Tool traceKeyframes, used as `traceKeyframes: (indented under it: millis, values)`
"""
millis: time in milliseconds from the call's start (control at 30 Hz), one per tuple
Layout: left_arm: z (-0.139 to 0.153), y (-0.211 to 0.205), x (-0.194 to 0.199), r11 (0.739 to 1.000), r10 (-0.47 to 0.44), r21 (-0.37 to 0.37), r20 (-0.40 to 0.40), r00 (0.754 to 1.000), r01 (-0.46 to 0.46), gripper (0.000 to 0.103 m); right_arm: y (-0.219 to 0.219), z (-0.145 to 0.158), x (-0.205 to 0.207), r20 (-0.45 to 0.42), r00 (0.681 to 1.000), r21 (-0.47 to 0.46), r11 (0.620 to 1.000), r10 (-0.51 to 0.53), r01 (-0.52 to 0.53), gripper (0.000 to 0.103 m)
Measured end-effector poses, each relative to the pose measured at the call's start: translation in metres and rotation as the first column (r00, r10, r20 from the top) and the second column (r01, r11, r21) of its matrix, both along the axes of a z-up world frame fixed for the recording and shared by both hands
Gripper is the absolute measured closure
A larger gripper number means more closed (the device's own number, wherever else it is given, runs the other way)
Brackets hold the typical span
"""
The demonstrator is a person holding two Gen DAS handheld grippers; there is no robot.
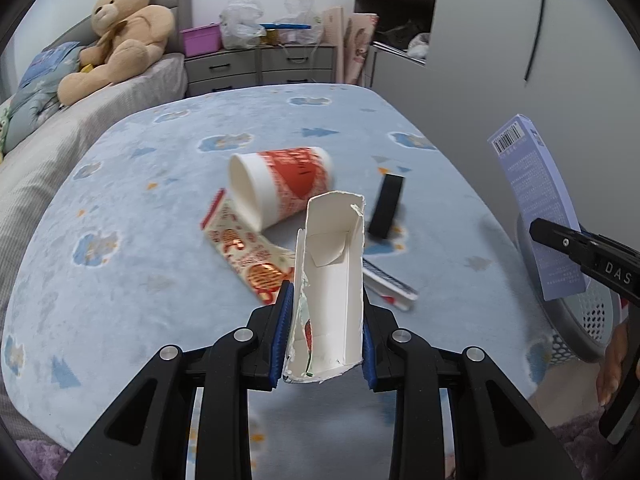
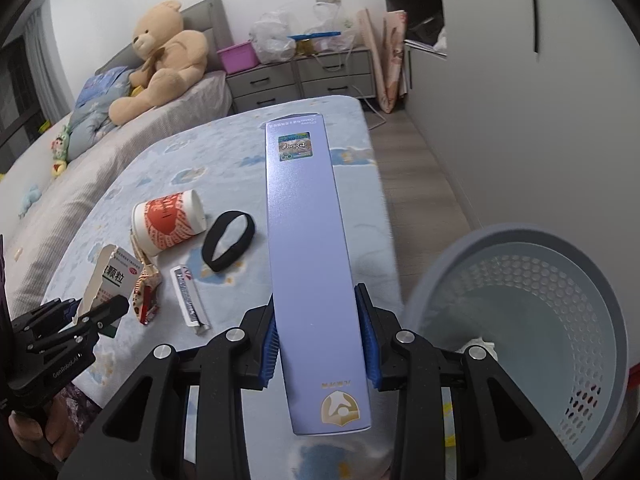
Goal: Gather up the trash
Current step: 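Carry the carton and lavender box over the wastebasket and open both grippers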
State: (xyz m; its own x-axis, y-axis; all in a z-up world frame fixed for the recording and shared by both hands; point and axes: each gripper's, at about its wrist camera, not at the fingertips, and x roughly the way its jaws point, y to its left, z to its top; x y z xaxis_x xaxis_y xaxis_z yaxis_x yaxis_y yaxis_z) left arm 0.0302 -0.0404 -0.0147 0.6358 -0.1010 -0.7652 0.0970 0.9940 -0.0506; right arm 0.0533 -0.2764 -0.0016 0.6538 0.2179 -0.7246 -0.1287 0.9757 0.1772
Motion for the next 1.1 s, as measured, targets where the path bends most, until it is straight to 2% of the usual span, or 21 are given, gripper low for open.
traceKeyframes:
  millis: [200, 533, 867, 1100]
  values:
    - [-0.003, -0.041, -0.005, 0.995, -0.098, 0.009, -0.021, 0.995, 0.098, 0.074, -0.037, -0.002, -0.014, -0.016, 0.996, 0.025, 0.995, -0.092, 0.092, 0.069]
    - [0.0, -0.112, -0.001, 0.969, -0.246, 0.011, -0.02, 0.969, 0.247, 0.074, -0.088, -0.001, -0.037, -0.01, 0.971, 0.048, 0.97, -0.237, 0.237, 0.069]
    - [0.016, -0.178, 0.024, 0.931, -0.364, -0.01, 0.017, 0.931, 0.365, 0.074, -0.137, -0.008, -0.048, -0.025, 0.936, 0.062, 0.933, -0.352, 0.353, 0.069]
    - [0.013, -0.221, 0.041, 0.899, -0.438, 0.003, 0.018, 0.899, 0.438, 0.074, -0.161, -0.012, -0.049, -0.047, 0.909, 0.076, 0.906, -0.414, 0.417, 0.069]
